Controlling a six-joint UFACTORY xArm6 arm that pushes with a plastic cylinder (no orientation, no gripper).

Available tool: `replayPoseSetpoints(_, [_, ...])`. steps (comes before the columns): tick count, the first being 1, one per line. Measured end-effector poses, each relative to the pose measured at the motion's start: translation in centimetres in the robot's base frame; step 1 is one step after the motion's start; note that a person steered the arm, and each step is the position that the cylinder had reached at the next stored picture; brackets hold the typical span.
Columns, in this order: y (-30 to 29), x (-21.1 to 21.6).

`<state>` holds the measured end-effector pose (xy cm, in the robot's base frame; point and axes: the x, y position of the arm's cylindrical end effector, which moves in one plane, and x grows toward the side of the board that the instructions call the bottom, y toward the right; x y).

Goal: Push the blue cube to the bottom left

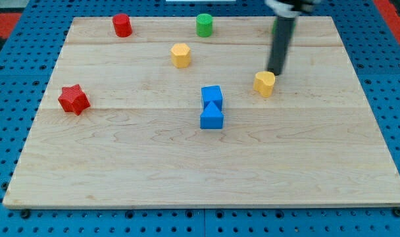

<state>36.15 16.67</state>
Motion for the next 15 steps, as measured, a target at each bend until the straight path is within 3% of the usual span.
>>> replayPoseSetpoints(2, [-10.5,-3.4])
replayPoseSetpoints(3, [-11.0,1.0])
replayPoseSetpoints(5, [-0.4,2.0])
replayPoseSetpoints(8, [-3.2,2.9])
replayPoseSetpoints(10, [0.8,3.6])
replayPoseSetpoints(12, [-0.1,3.6])
replayPoseSetpoints(15, [-10.4,4.8])
